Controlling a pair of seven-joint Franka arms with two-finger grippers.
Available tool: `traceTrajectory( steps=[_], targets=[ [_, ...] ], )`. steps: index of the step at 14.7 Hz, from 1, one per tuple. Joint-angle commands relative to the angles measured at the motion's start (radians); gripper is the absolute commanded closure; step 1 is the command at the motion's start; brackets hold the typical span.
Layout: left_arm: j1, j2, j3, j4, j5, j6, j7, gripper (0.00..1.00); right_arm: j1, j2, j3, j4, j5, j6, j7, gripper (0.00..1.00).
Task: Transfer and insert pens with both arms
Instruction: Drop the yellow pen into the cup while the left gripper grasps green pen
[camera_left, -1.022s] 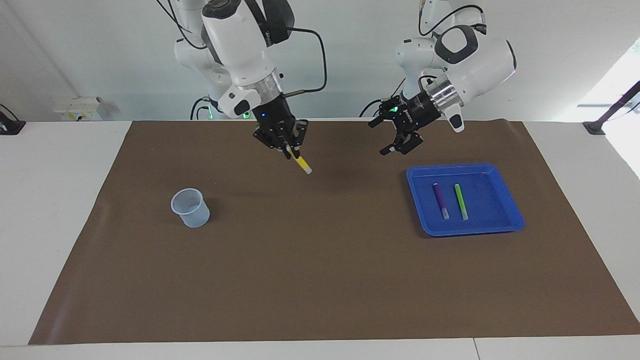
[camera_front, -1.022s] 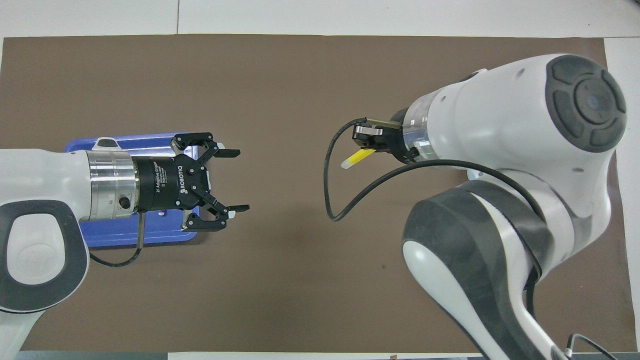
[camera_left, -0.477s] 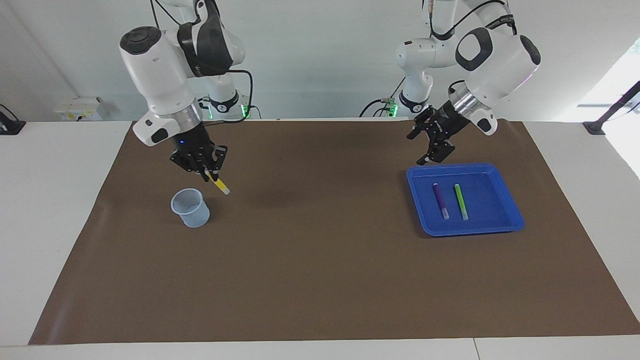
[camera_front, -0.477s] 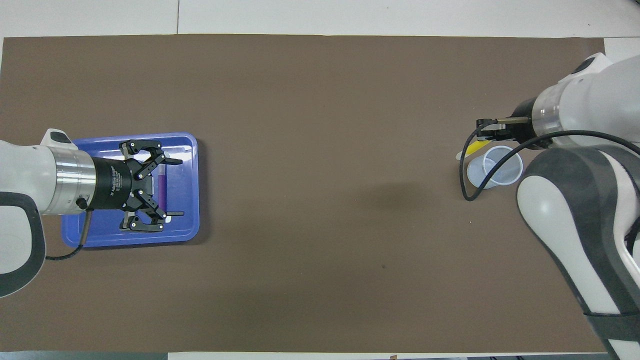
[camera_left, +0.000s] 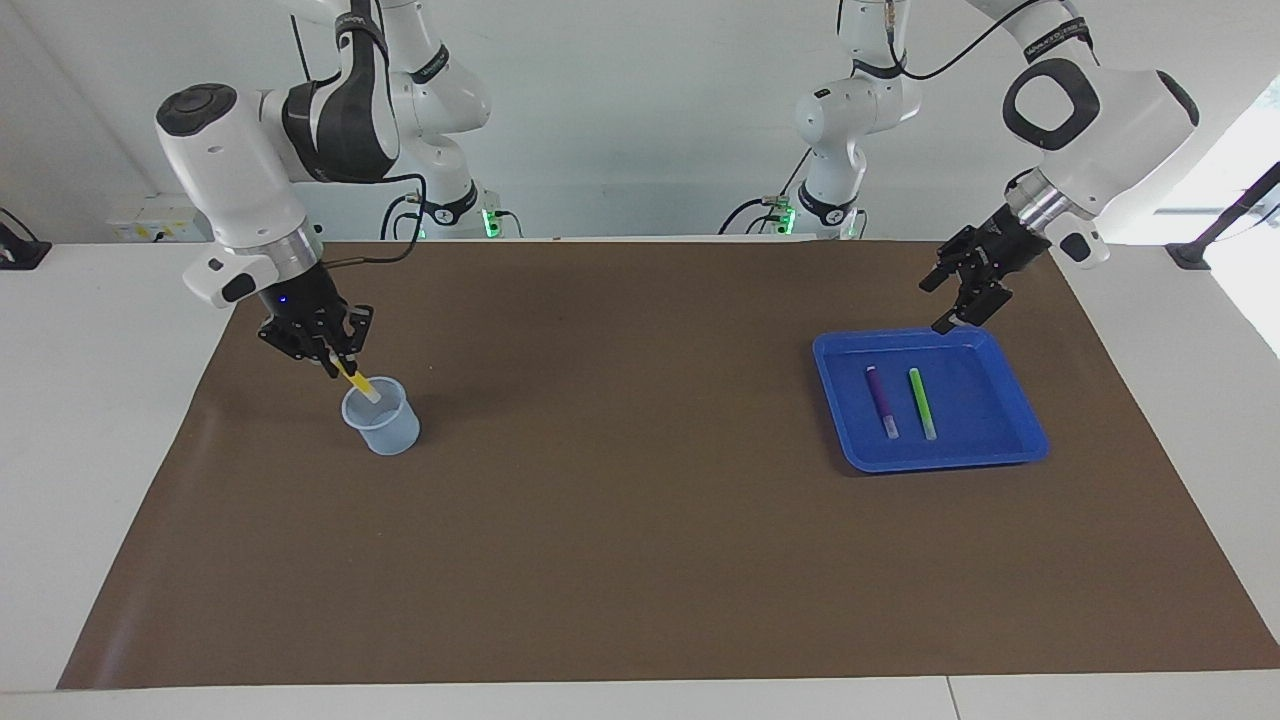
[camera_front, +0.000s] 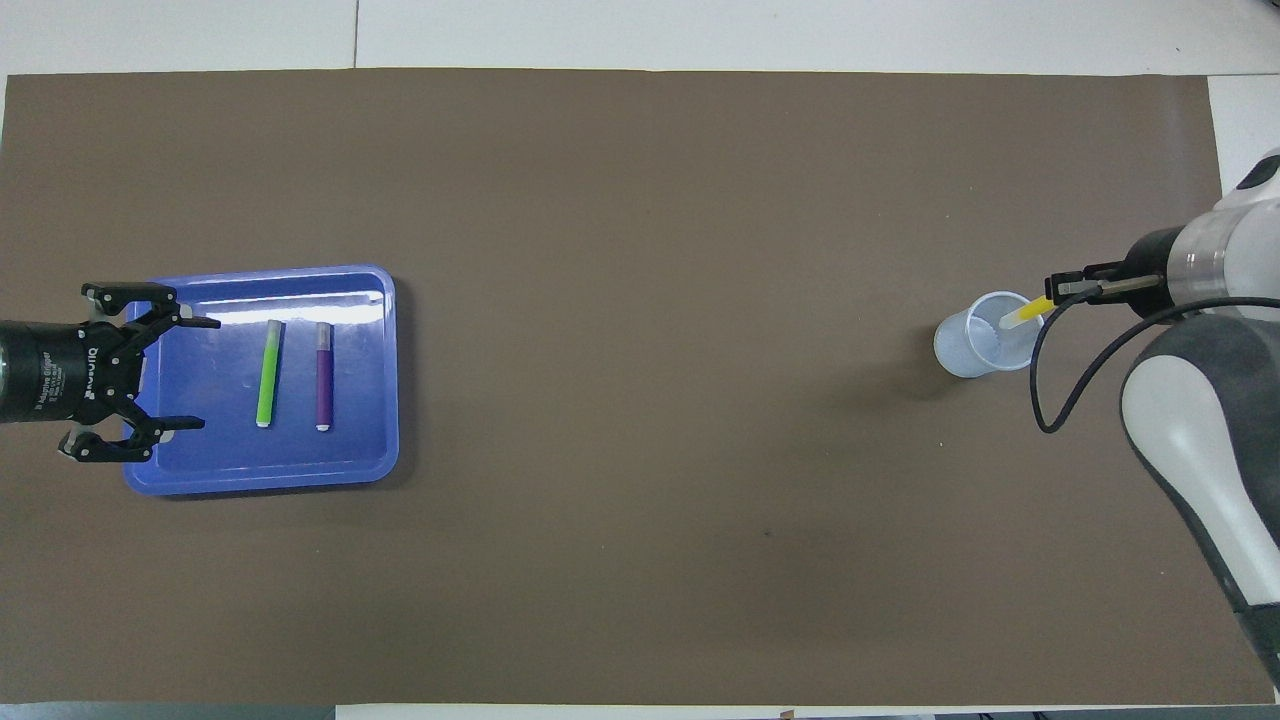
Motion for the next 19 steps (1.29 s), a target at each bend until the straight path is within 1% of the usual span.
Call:
traceTrajectory(
  steps=[1,4,6,9,10,13,15,17,18,19],
  targets=[
    [0.037,0.012,-0.010,-0.030,0.054,0.007,0.190,0.00,-0.002,-0.030,-0.010,-0.102,-0.018,0.092,-0.033,1.00],
    [0.046,0.080,-0.010,-0.031,0.132,0.064,0.359,0.00,-0.002,-0.025,-0.016,-0.162,-0.018,0.166,-0.038,1.00],
    [0.028,0.124,-0.011,-0.030,0.216,0.119,0.462,0.00,-0.002,-0.013,-0.017,-0.196,-0.018,0.215,-0.039,1.00],
    [-0.010,0.201,-0.011,-0.030,0.360,0.196,0.666,0.00,-0.005,0.011,-0.022,-0.202,-0.018,0.237,-0.041,1.00],
    [-0.015,0.222,-0.013,-0.030,0.385,0.223,0.724,0.00,-0.005,0.021,-0.027,-0.202,-0.018,0.243,-0.041,1.00],
    [-0.033,0.284,-0.011,-0.030,0.388,0.277,0.896,0.00,-0.005,0.033,-0.027,-0.214,-0.018,0.260,-0.039,1.00],
    [-0.044,0.319,-0.011,-0.030,0.394,0.324,0.927,0.00,-0.005,0.042,-0.027,-0.214,-0.018,0.263,-0.039,1.00],
    [-0.067,0.350,-0.013,-0.030,0.458,0.346,0.941,0.00,-0.005,0.042,-0.027,-0.219,-0.018,0.287,-0.039,1.00],
    [-0.075,0.364,-0.013,-0.025,0.468,0.349,0.941,0.02,-0.005,0.042,-0.027,-0.222,-0.018,0.286,-0.038,1.00],
    [-0.075,0.377,-0.013,-0.022,0.477,0.349,0.949,0.07,-0.005,0.042,-0.027,-0.222,-0.018,0.286,-0.038,1.00]
  ],
)
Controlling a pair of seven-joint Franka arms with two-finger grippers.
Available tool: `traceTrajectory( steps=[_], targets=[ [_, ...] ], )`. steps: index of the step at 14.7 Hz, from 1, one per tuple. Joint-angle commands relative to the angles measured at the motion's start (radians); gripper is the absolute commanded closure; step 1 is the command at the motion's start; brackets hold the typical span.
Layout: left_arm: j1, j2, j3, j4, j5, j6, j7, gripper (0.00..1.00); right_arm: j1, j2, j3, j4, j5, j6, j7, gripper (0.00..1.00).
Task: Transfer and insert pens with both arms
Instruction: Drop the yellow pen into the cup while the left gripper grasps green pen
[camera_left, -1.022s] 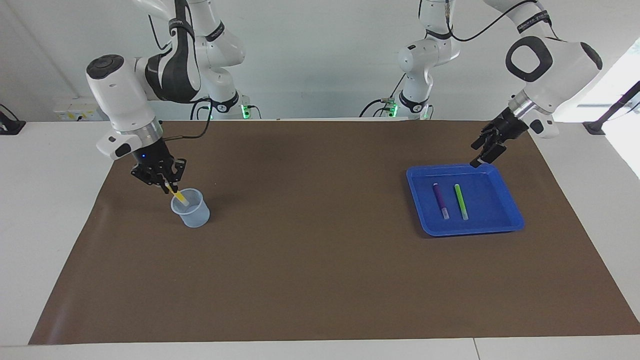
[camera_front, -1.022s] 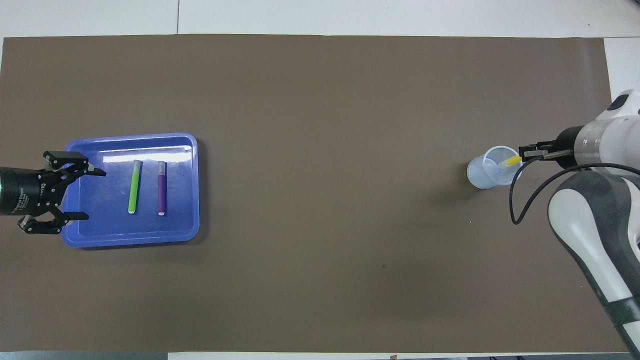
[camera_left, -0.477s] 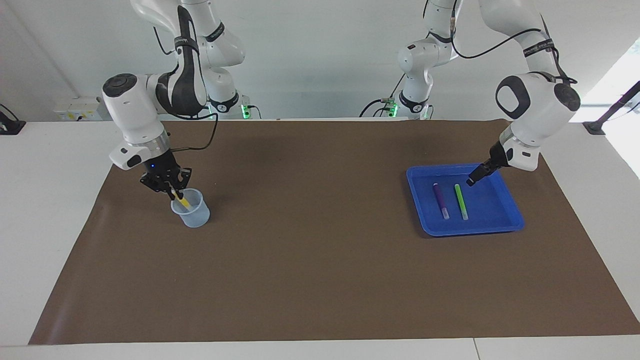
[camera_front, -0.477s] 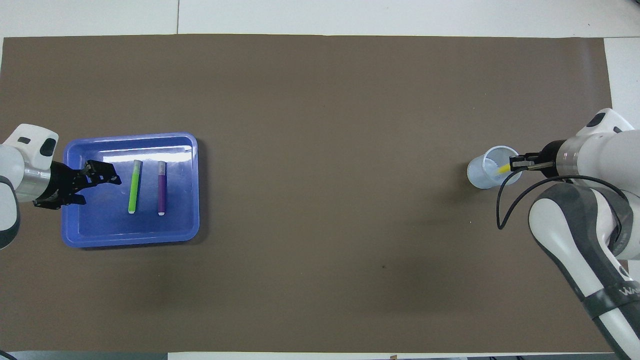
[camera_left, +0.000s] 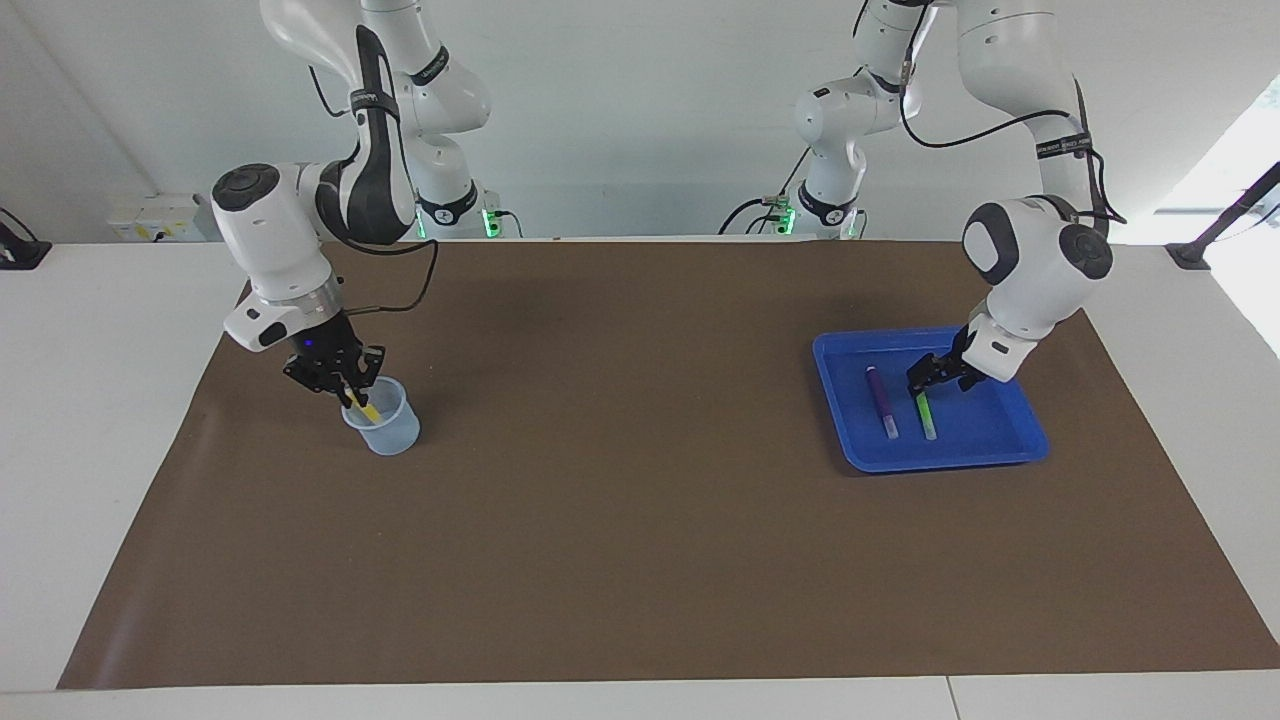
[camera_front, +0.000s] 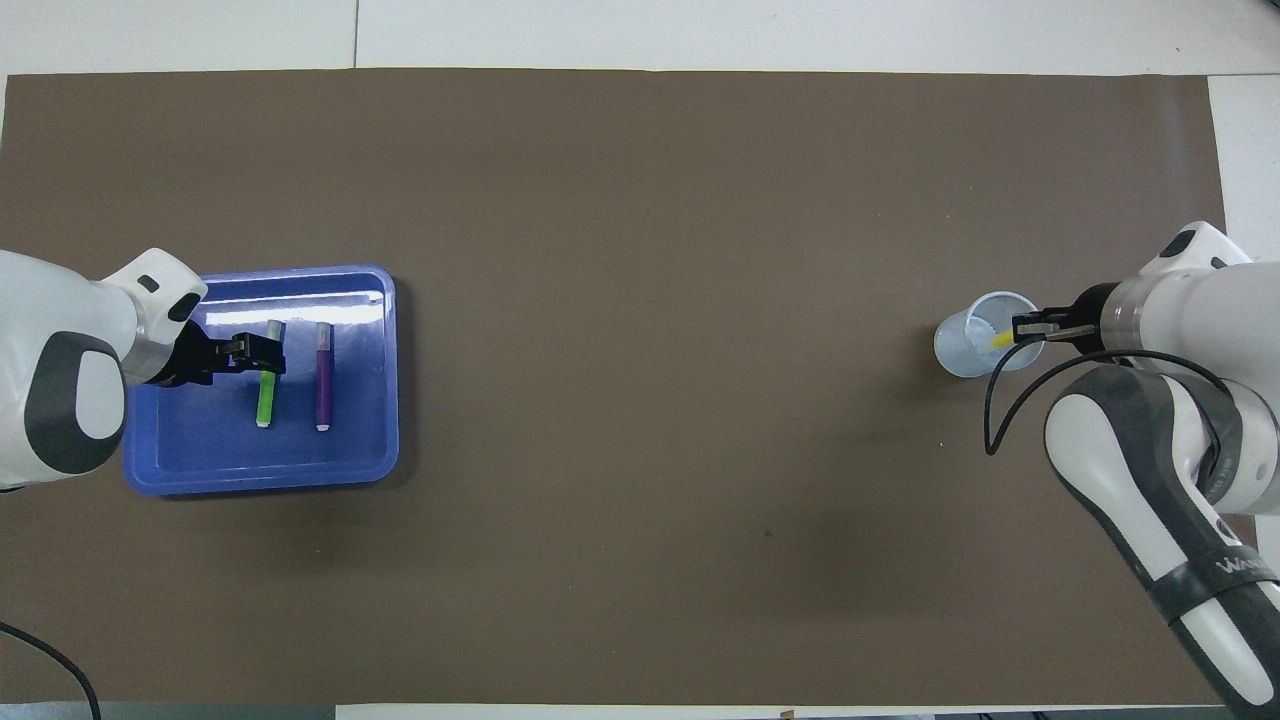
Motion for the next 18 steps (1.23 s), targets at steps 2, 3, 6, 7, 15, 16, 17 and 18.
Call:
traceTrajectory(
  steps=[2,3,6,7,15,16,17,18],
  targets=[
    [-0.016,0.040,0.006,0.010,0.054,0.020,0.066,0.19,-0.005,-0.005,-0.003,-0.012,-0.018,0.020,-0.012,0.40],
    [-0.015,0.040,0.006,0.010,0.054,0.018,0.076,0.20,-0.005,-0.005,-0.003,-0.010,-0.018,0.019,-0.009,0.26],
    [-0.015,0.057,0.006,0.010,0.054,0.021,0.080,0.28,-0.007,0.000,-0.005,0.014,-0.018,0.005,-0.009,0.00],
    [-0.016,0.061,0.008,0.011,0.054,0.023,0.080,0.31,-0.007,0.000,-0.005,0.022,-0.018,0.000,-0.009,0.00],
    [-0.013,0.064,0.008,0.013,0.054,0.035,0.080,0.87,-0.004,-0.003,0.002,0.216,-0.018,-0.222,0.091,0.00],
    [-0.012,0.064,0.008,0.013,0.054,0.034,0.078,0.91,-0.004,-0.002,0.005,0.256,-0.019,-0.271,0.114,0.00],
    [-0.009,0.064,0.008,0.016,0.054,0.032,0.078,1.00,-0.004,0.004,0.006,0.301,-0.025,-0.329,0.135,0.00],
    [-0.005,0.064,0.008,0.017,0.054,0.031,0.078,1.00,-0.002,0.011,0.008,0.344,-0.041,-0.378,0.154,0.00]
  ],
)
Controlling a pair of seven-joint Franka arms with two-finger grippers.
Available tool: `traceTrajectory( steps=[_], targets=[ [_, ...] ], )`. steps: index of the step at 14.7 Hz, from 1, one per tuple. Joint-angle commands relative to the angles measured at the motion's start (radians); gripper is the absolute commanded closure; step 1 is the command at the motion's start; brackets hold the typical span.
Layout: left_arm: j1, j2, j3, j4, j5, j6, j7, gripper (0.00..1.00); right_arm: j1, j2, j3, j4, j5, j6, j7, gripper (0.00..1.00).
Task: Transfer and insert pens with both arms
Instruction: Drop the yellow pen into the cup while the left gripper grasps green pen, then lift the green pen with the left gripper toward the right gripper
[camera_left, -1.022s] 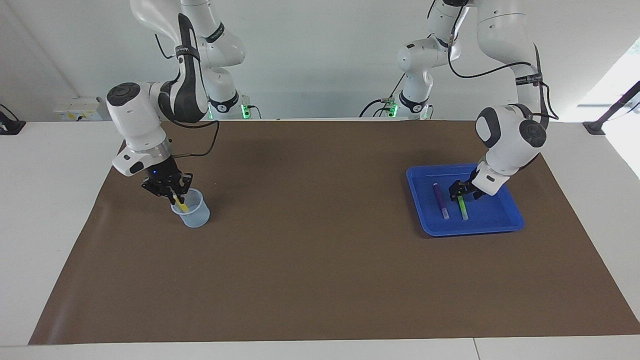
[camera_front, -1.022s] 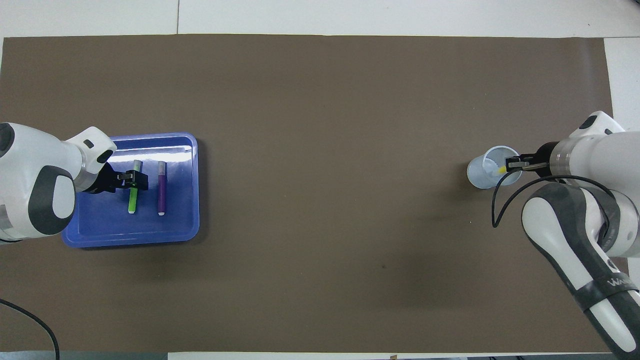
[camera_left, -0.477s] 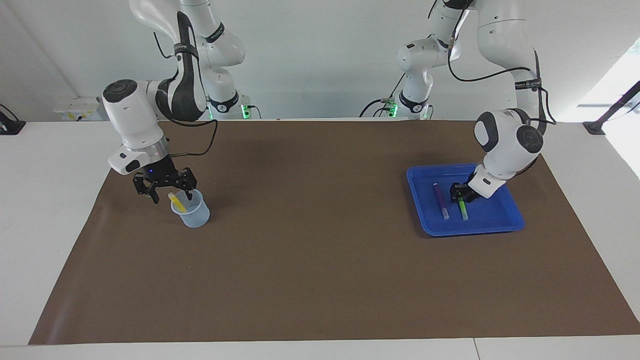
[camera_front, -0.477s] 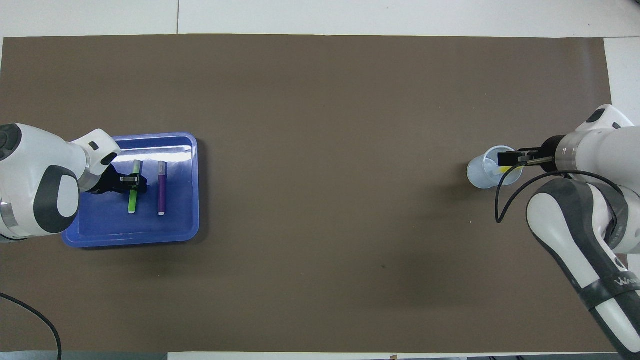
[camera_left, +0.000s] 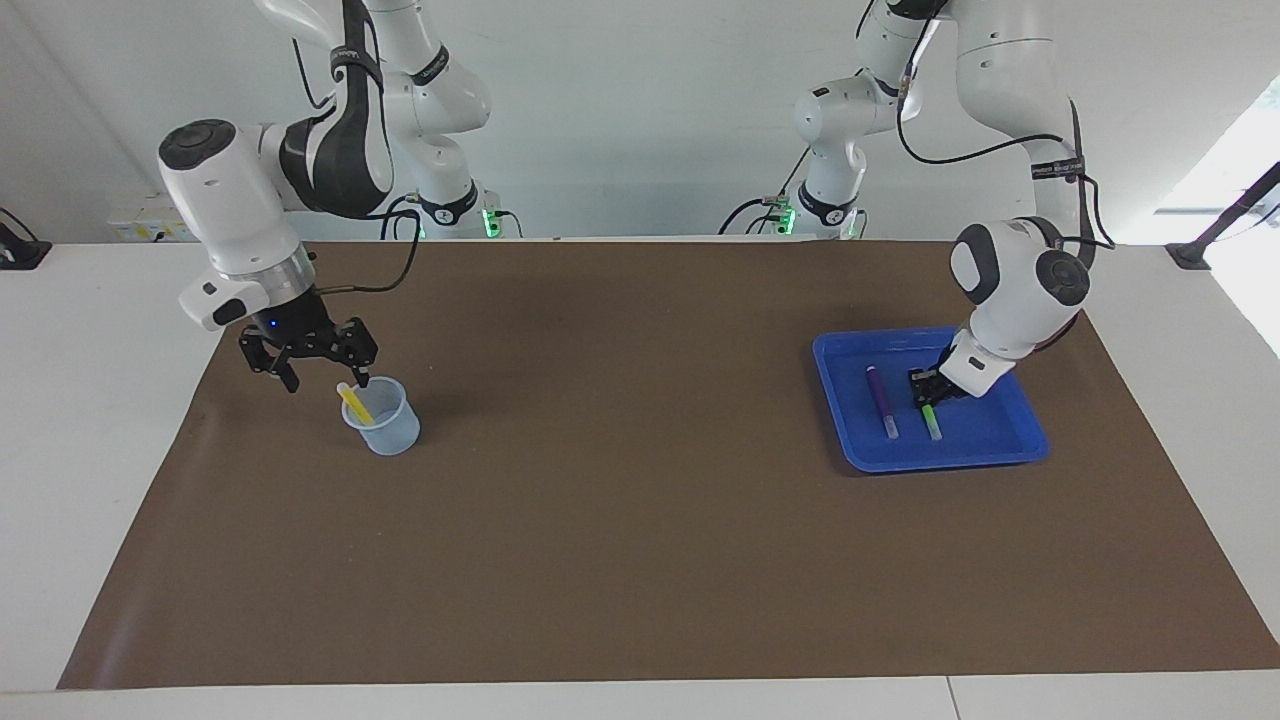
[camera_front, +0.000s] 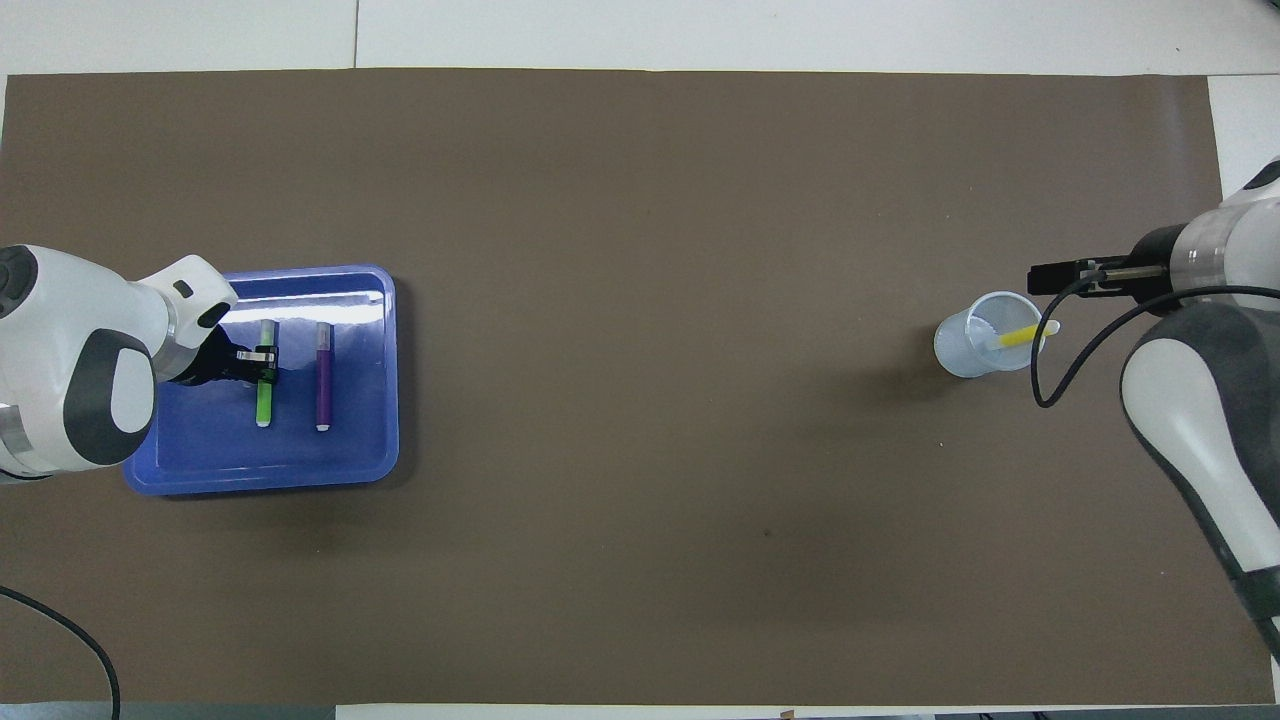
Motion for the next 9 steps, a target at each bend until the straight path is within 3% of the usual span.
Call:
traceTrajectory(
  steps=[1,5,9],
  targets=[
    [0.008,0.014,0.003,0.013,0.020,0.007,0.001,1.00,-0.003,0.017,0.011,0.122,-0.058,-0.136,0.075,0.00],
    [0.014,0.013,0.005,0.051,0.020,-0.050,-0.006,1.00,-0.001,0.057,0.051,0.291,-0.098,-0.341,0.170,0.00],
    [0.026,0.001,0.007,0.183,0.003,-0.261,-0.041,1.00,-0.003,0.031,0.100,0.302,-0.109,-0.401,0.204,0.00]
  ],
)
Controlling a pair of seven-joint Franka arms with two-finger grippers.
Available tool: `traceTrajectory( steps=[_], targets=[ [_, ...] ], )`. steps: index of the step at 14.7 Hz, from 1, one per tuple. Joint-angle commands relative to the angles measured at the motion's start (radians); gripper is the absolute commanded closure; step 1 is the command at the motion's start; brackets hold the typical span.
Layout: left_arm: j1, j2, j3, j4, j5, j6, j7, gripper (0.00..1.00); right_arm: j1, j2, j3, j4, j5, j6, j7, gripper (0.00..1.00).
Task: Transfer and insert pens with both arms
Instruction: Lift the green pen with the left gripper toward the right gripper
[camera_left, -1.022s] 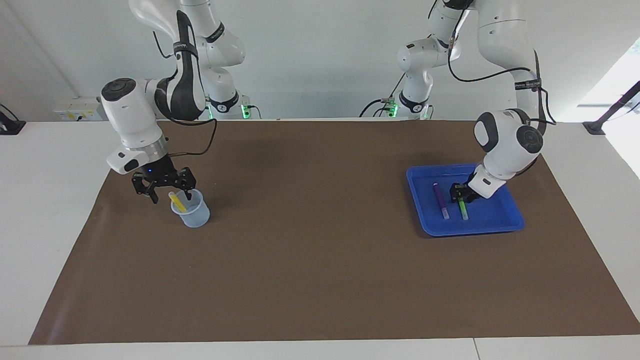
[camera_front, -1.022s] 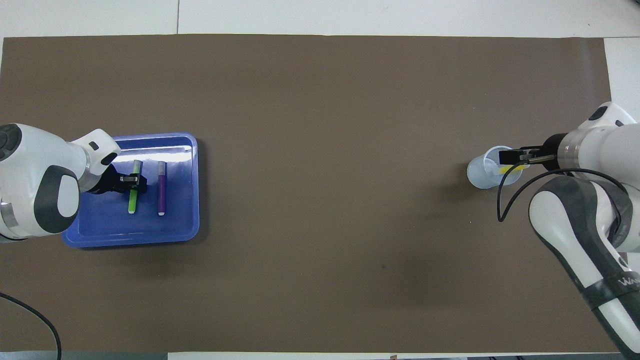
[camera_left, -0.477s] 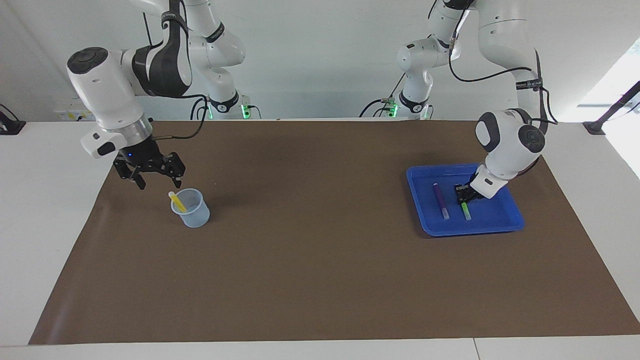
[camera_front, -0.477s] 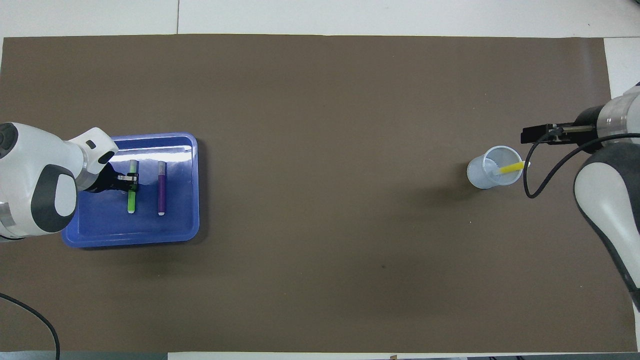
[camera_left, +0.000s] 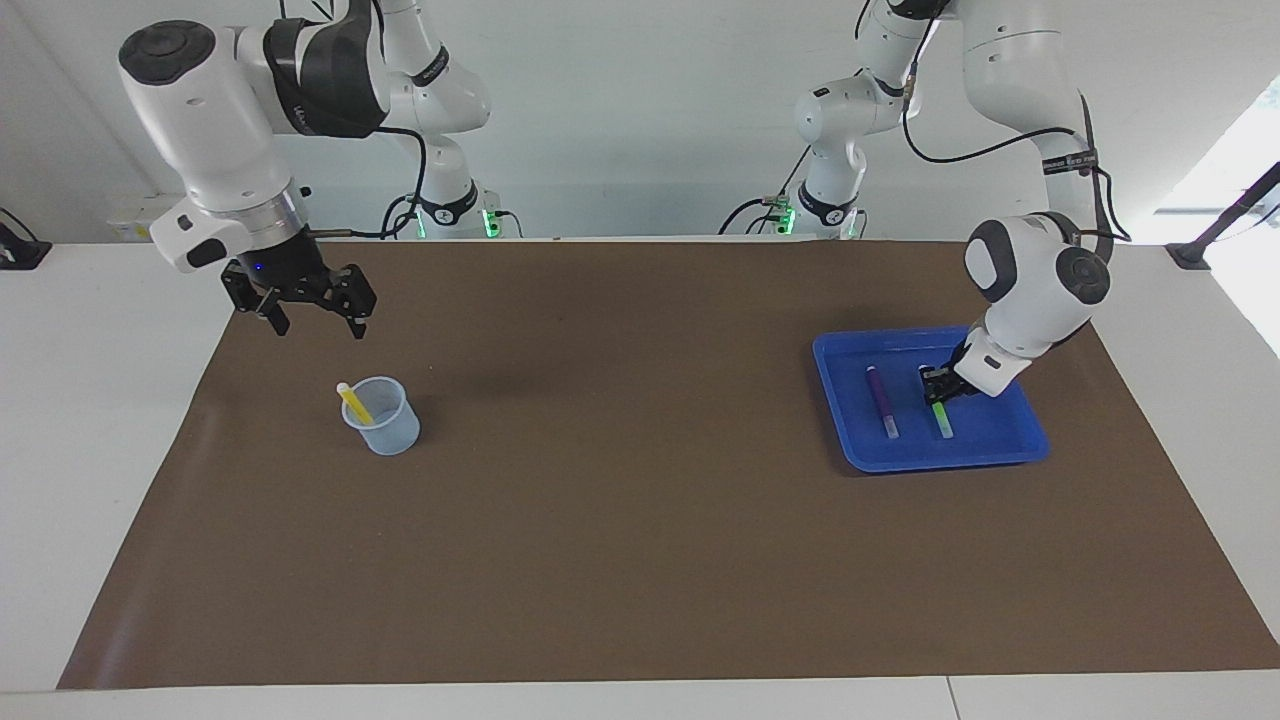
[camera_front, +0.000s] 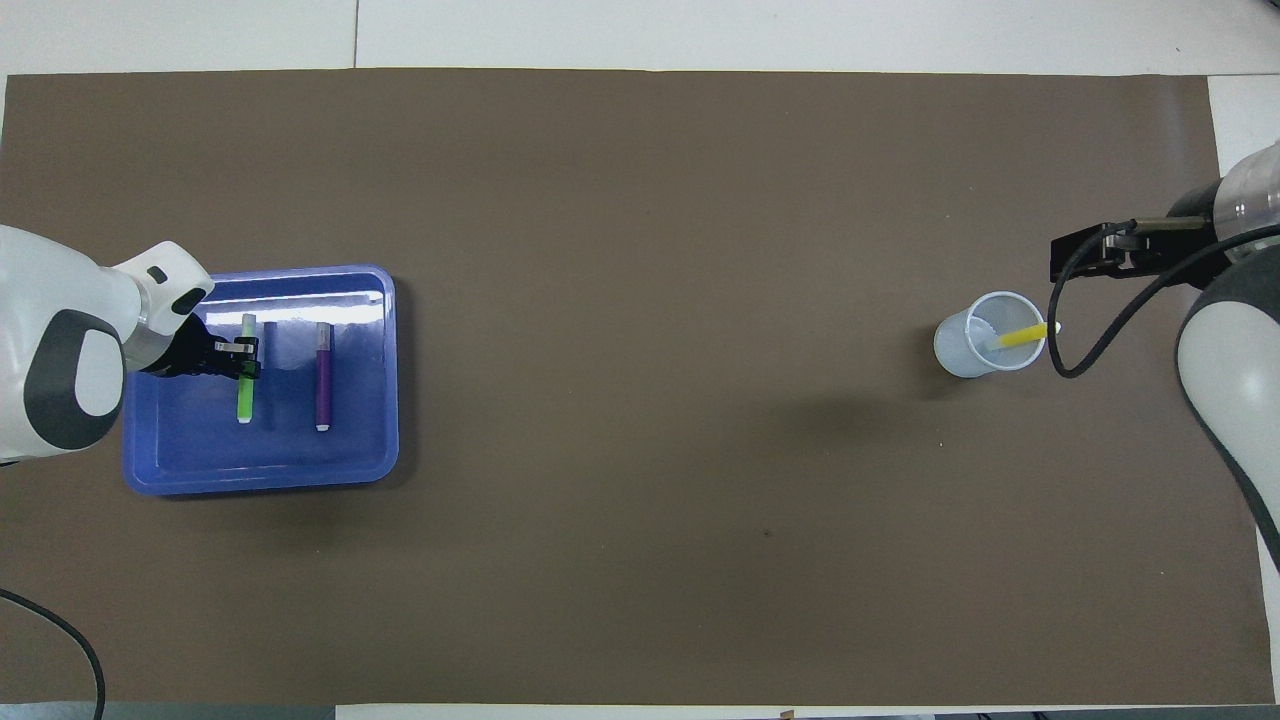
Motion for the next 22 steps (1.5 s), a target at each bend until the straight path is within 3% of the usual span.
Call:
traceTrajectory(
  steps=[1,5,8,14,18,20,22],
  targets=[
    [0.005,0.000,0.000,0.127,-0.007,-0.173,-0.073,1.00,-0.006,0.000,0.026,0.020,-0.025,-0.037,0.029,0.00],
    [-0.003,-0.028,-0.004,0.229,-0.143,-0.332,-0.289,1.00,-0.007,-0.017,0.029,0.003,-0.024,-0.039,0.029,0.00],
    [-0.018,-0.080,-0.011,0.252,-0.315,-0.402,-0.563,1.00,-0.017,-0.020,0.029,0.003,-0.024,-0.039,0.029,0.00],
    [-0.035,-0.196,-0.098,0.247,-0.538,-0.399,-1.126,1.00,-0.047,-0.027,0.064,-0.001,-0.014,-0.039,0.027,0.00],
    [-0.078,-0.233,-0.103,0.231,-0.680,-0.396,-1.384,1.00,-0.041,-0.030,0.069,-0.001,-0.005,-0.037,0.026,0.00],
    [-0.098,-0.256,-0.104,0.200,-0.783,-0.392,-1.479,1.00,-0.041,-0.027,0.101,0.005,0.044,-0.034,0.026,0.00],
    [-0.138,-0.276,-0.104,0.168,-0.854,-0.377,-1.541,1.00,-0.041,-0.023,0.126,0.008,0.180,-0.019,0.033,0.00]
  ],
)
